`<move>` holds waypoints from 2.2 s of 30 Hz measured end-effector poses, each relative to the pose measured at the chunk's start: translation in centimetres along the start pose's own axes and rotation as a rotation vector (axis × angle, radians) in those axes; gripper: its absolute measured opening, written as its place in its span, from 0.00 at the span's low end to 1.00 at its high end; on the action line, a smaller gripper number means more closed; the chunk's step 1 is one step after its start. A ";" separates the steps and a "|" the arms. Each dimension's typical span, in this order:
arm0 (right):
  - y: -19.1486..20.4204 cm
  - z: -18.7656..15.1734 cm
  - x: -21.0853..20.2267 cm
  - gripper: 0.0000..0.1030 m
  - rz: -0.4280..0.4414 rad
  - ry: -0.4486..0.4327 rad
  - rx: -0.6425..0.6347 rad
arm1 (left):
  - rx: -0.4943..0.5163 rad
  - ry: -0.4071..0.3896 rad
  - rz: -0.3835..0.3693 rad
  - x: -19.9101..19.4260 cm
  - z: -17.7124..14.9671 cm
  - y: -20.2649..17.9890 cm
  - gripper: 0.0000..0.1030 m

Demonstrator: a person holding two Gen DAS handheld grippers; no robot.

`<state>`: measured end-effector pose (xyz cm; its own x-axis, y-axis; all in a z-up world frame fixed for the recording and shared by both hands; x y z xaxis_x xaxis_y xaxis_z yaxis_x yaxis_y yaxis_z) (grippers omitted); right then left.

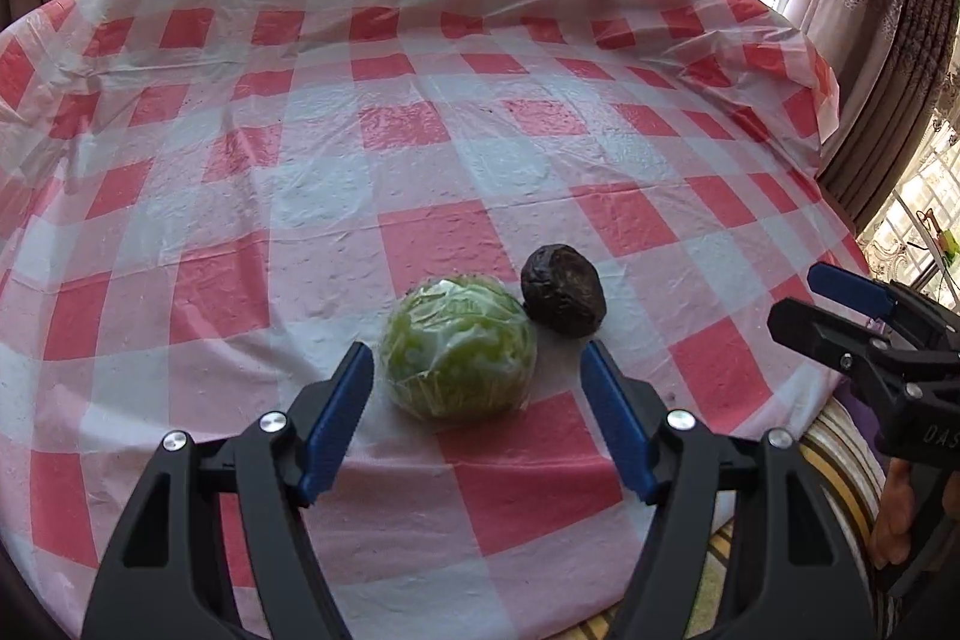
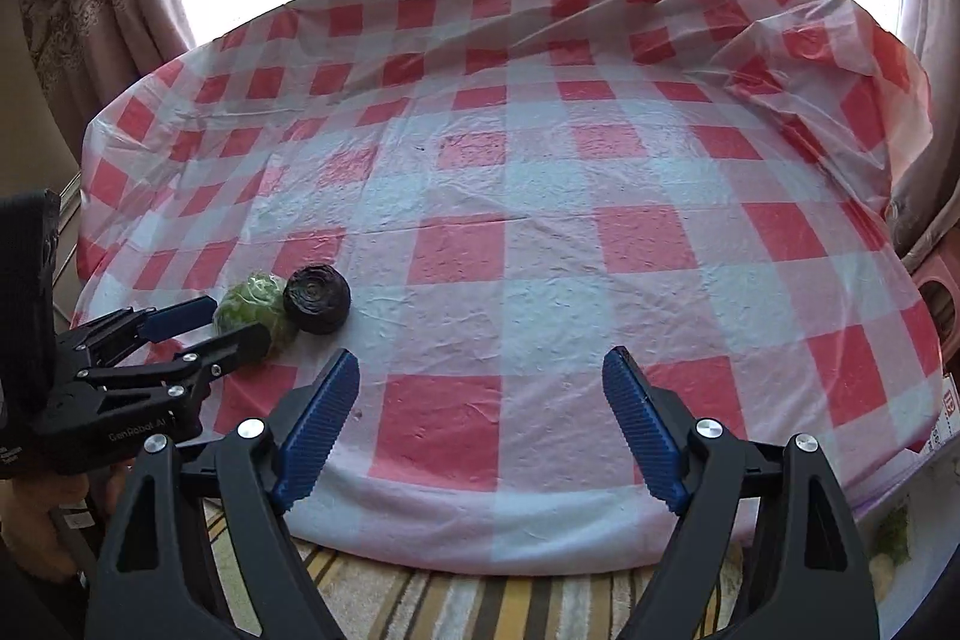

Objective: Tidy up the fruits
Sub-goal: 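Grasp the wrapped cabbage with the left tool while the right tool grasps the dark fruit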

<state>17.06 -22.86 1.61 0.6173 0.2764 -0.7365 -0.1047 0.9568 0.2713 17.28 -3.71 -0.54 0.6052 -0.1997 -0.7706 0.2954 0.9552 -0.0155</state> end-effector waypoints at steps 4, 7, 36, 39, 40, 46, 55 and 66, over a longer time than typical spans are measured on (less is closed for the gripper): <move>1.3 0.5 1.3 0.78 0.035 0.007 -0.020 | 0.040 0.019 0.021 0.8 0.0 -0.3 0.67; 2.4 0.5 2.5 0.78 0.047 0.030 -0.046 | 0.054 0.032 0.038 1.4 0.0 -0.2 0.62; 8.5 0.5 7.9 0.57 0.106 0.126 -0.161 | -0.133 -0.050 0.181 0.0 -1.4 5.4 0.57; 8.9 0.5 8.1 0.47 0.095 0.117 -0.178 | -0.124 -0.051 0.184 0.1 -1.5 5.3 0.57; 9.0 0.4 8.1 0.45 0.091 0.114 -0.183 | -0.121 -0.051 0.184 0.1 -1.4 5.2 0.57; 9.1 0.1 7.8 0.38 0.082 0.099 -0.197 | -0.118 -0.052 0.186 0.1 -1.5 5.1 0.57; 8.7 -0.4 6.7 0.38 0.039 0.058 -0.191 | -0.096 -0.059 0.200 -0.3 -1.7 4.4 0.57; 7.7 -1.2 4.0 0.38 0.011 0.021 -0.174 | -0.040 -0.080 0.203 -2.3 -1.7 2.1 0.57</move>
<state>17.82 -14.23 -0.01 0.5994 0.2873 -0.7472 -0.2458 0.9543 0.1698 15.22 -0.87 0.13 0.7062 -0.0179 -0.7078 0.1336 0.9851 0.1083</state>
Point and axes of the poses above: each gripper's, at about its wrist camera, not at the fingertips, and x roughly the way its jaws point, y to its left, z to its top, the point moved 2 cm from there along x, roughly the way its jaws point, and after that the axes turned 10 degrees about x, right-handed, at the moved point
